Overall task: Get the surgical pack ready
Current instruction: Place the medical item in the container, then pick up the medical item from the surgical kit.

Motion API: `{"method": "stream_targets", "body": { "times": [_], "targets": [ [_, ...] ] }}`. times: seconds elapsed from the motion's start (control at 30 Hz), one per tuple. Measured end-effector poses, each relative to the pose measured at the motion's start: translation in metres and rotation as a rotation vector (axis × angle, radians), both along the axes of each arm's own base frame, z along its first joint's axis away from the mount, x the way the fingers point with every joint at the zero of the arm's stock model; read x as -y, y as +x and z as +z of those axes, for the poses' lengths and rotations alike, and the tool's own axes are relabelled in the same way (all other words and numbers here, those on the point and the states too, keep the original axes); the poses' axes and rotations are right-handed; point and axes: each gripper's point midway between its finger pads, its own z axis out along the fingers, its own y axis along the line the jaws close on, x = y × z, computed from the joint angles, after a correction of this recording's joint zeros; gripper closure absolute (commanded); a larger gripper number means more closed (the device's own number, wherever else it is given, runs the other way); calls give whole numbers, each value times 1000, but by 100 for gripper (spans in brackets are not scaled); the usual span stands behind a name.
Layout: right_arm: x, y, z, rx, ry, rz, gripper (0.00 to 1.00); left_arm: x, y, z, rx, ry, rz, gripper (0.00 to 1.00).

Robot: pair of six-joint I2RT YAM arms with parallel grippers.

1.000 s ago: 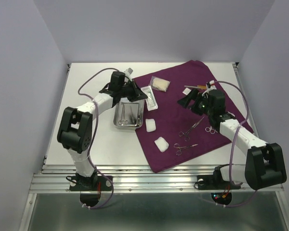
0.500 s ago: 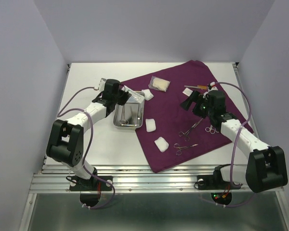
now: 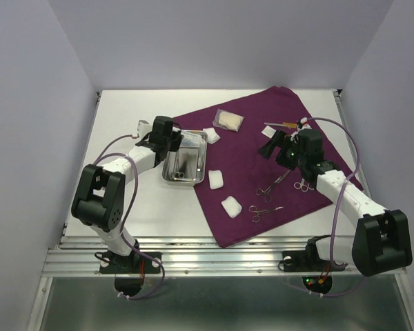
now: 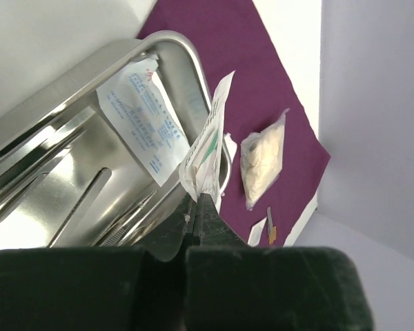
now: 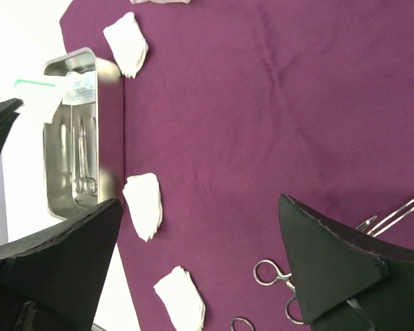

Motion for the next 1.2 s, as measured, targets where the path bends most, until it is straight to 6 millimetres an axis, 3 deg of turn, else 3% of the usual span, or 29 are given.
{"method": "stream_targets", "body": {
  "times": [0.1,0.23,0.5,0.57,0.83,0.93,1.0,1.17,1.2],
  "targets": [
    [0,-1,-1,-7,-1,1,0,0,1,-12,-27,-5,12,99],
    [-1,-2,-2,-7,-3,10,0,1,2,-18,-37,-6,16,88],
    [0,-4,-4,-18,-12,15,0,6,8,-27,-39,-6,-5,41],
    [0,-6,-4,-21,-13,15,0,8,8,-28,-40,-7,-17,34],
    [3,-7,-6,-28,-30,10,0,11,8,-24,-19,22,-65,34],
    [14,-7,-9,-44,-74,-32,0,12,5,-10,20,71,-101,34],
    [27,-5,-10,-59,-117,-86,4,18,2,12,82,129,-142,34],
    [66,0,-27,-158,-203,-226,33,33,-3,67,215,244,-231,32],
    [70,-2,-35,-188,-217,-240,34,36,-2,76,233,273,-248,32]
  ]
}}
